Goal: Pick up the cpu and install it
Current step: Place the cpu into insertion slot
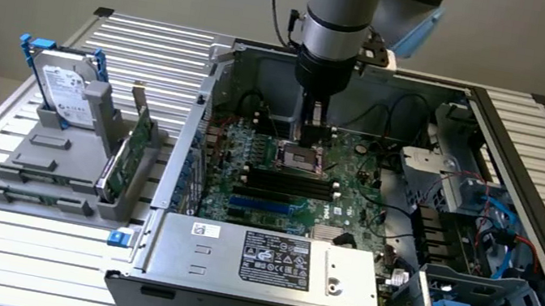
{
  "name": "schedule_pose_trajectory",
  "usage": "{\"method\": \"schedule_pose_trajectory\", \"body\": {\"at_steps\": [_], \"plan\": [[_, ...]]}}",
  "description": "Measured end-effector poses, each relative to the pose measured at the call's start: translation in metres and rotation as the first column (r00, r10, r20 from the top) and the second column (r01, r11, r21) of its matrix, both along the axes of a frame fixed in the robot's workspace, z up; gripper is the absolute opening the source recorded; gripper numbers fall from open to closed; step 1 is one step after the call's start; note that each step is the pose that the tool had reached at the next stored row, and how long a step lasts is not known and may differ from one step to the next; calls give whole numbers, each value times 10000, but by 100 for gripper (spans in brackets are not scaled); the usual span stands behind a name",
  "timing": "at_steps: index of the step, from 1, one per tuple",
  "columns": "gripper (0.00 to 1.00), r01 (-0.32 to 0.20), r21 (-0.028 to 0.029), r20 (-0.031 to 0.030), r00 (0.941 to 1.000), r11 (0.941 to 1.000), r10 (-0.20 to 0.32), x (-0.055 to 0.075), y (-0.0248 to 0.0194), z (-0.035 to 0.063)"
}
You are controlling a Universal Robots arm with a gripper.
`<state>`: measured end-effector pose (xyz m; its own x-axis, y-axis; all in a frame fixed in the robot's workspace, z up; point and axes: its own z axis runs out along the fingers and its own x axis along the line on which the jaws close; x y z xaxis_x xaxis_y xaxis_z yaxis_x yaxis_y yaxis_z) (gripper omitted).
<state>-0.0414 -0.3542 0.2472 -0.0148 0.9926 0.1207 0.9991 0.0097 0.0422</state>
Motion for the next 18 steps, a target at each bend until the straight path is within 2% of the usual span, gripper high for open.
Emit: {"method": "schedule_pose_trajectory", "body": {"at_steps": [4,11,12,15,16,18], "plan": [[55,258,-31,2,9997,9997,-258,-53,0,-72],[55,526,-35,27,9986,9986,-526,-61,-9,-171],[55,531,-33,61,9986,9986,-531,-61,-13,-173],[55,533,-22,242,9983,9986,-532,-62,-30,-182],[55,532,-21,269,9982,9986,-532,-64,-32,-187],[55,531,-19,281,9982,9986,-530,-66,-35,-201]]}}
